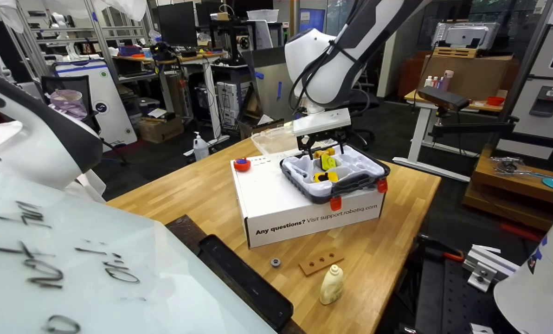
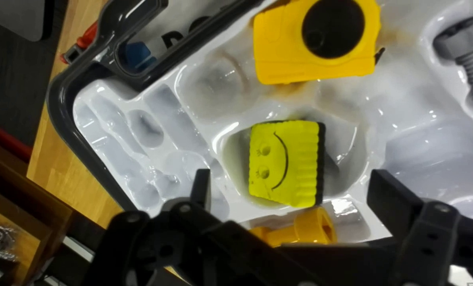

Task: Remove the yellow eraser from the case and place it on top of the white box

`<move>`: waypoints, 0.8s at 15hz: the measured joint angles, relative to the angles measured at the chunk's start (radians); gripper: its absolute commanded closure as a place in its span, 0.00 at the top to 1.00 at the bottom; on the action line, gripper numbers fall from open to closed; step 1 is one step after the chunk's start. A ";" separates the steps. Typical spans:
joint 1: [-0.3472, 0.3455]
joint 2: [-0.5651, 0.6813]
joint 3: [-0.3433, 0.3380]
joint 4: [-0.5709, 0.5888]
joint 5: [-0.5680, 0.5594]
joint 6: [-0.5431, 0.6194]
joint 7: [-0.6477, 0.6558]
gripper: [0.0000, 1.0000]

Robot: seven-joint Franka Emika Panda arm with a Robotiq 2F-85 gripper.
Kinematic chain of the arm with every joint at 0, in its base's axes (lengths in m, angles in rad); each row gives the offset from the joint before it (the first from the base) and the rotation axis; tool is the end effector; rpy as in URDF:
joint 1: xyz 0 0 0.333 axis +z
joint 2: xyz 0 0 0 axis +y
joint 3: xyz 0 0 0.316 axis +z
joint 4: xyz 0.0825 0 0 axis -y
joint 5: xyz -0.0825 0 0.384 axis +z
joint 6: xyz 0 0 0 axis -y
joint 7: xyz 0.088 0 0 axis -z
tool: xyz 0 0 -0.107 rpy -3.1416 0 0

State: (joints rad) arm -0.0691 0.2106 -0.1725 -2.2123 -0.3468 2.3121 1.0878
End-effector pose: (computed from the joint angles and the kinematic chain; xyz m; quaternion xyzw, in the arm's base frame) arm 0.5211 -0.1353 0.2767 0.8487 -0.5075 0.0067 0.1489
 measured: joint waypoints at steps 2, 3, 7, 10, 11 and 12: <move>0.000 -0.003 0.000 -0.008 0.000 -0.001 0.000 1.00; 0.000 -0.006 0.000 -0.014 0.000 -0.001 0.000 1.00; 0.000 -0.022 -0.002 -0.035 0.000 -0.001 0.000 1.00; 0.000 -0.027 -0.002 -0.040 0.000 -0.001 0.000 1.00; 0.000 -0.027 -0.002 -0.041 0.000 -0.002 0.000 1.00; 0.000 -0.027 -0.002 -0.041 0.000 -0.002 0.000 1.00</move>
State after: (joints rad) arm -0.0692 0.1832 -0.1742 -2.2537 -0.3468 2.3106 1.0878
